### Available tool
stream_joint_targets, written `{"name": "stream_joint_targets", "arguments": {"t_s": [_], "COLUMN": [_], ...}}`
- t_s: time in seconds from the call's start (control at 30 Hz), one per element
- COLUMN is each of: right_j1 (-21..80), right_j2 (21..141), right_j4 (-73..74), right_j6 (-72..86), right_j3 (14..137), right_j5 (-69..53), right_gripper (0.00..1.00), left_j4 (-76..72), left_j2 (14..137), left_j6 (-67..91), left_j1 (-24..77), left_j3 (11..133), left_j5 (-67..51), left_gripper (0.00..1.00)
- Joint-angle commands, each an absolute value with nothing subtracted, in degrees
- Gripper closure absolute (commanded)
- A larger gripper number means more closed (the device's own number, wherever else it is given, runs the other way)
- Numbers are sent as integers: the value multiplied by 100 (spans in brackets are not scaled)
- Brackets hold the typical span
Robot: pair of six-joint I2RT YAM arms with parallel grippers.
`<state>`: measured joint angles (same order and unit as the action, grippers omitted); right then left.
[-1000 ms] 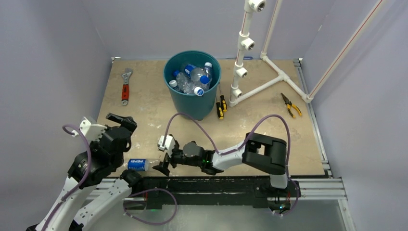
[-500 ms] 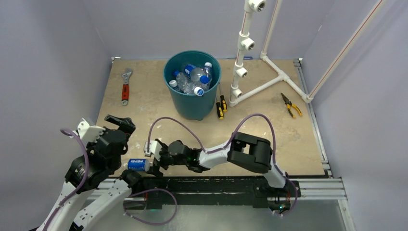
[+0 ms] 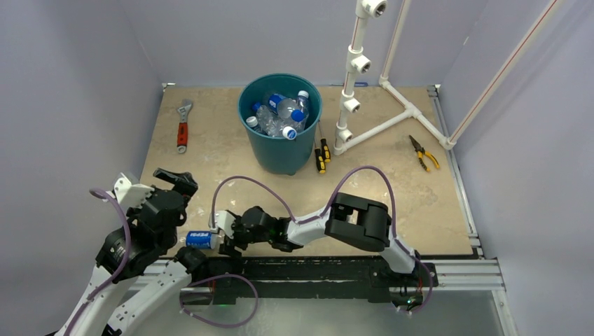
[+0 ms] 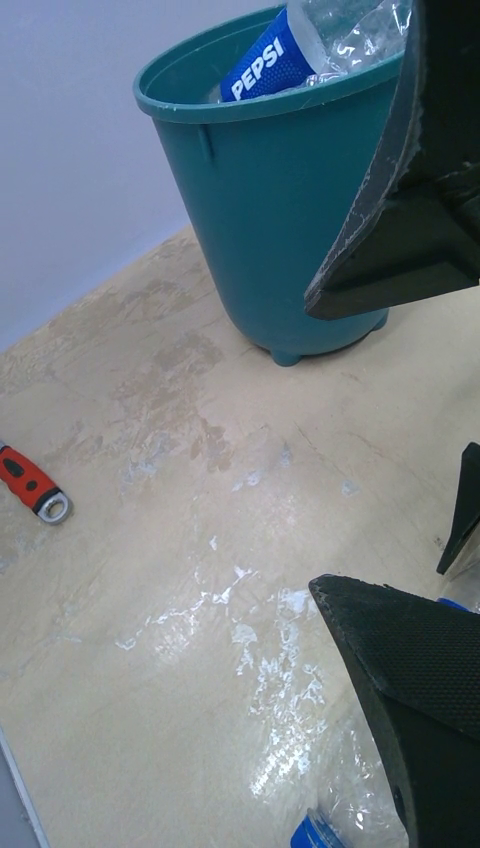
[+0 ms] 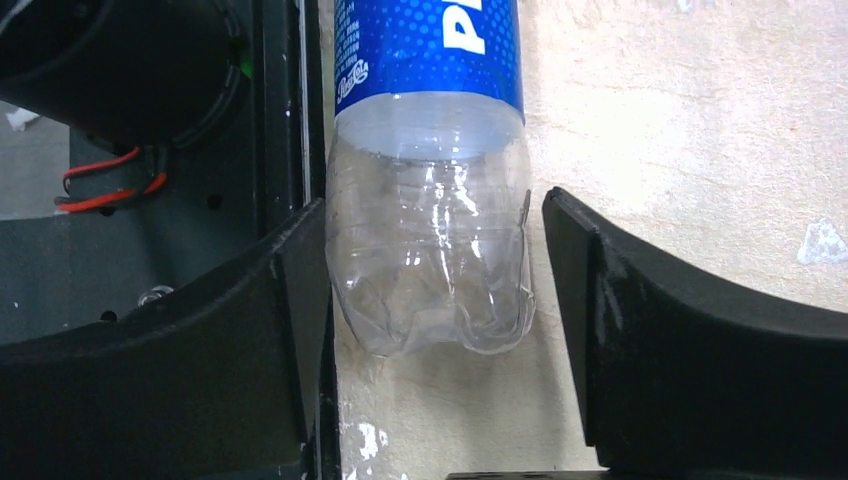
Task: Put the plastic bottles in the bin
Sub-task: Pick up the plastic bottle from the corner of the board.
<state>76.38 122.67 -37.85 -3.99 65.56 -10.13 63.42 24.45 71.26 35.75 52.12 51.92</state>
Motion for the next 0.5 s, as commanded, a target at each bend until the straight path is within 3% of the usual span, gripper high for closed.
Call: {"name": "stream_joint_targets", "arguments": {"t_s": [0.0,0.17,0.47], "right_j1": [7620,7620,7625], "right_j2": [12164,12114,11479], "right_j4": [-4135,-4323,-4432], "right_j6": [-518,-519,-586], "right_j3": [6651,6615,6096], "right_j5": [-1136,-1093,-810], "right_gripper": [28,34,60], "left_j4": [6257,6309,6286], "left_j2": [2353,2321,2276], "left_j6": [7064,7117,7074], "left_j1": [3572,3572,3576], "left_j3": [5179,5156,5202], "left_j5": [5258,5236,5293], "left_gripper": [2,2,2]}}
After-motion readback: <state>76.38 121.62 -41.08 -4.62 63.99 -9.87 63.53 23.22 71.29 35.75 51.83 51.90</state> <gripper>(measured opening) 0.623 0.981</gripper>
